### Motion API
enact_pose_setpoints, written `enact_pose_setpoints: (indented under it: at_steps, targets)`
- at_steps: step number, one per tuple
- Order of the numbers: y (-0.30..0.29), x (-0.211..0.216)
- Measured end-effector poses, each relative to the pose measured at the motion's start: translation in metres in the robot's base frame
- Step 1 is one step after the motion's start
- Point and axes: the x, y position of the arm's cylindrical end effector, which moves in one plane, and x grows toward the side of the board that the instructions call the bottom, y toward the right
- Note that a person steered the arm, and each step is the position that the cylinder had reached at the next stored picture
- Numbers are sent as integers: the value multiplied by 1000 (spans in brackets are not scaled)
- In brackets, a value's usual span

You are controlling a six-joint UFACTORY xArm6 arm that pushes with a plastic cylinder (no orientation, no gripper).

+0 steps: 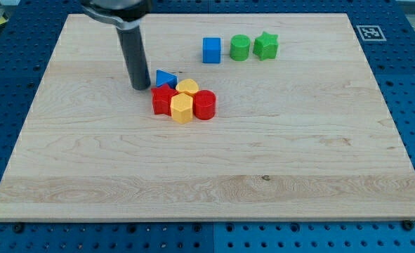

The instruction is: Move the arm to the top of the blue cube

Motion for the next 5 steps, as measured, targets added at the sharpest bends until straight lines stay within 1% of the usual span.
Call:
enact_pose_setpoints:
  at_steps: [1, 2, 3, 4, 5]
  targets:
    - [-9, -45]
    - [-2, -97]
    - [26, -141]
    - [82, -151]
    - [123, -151]
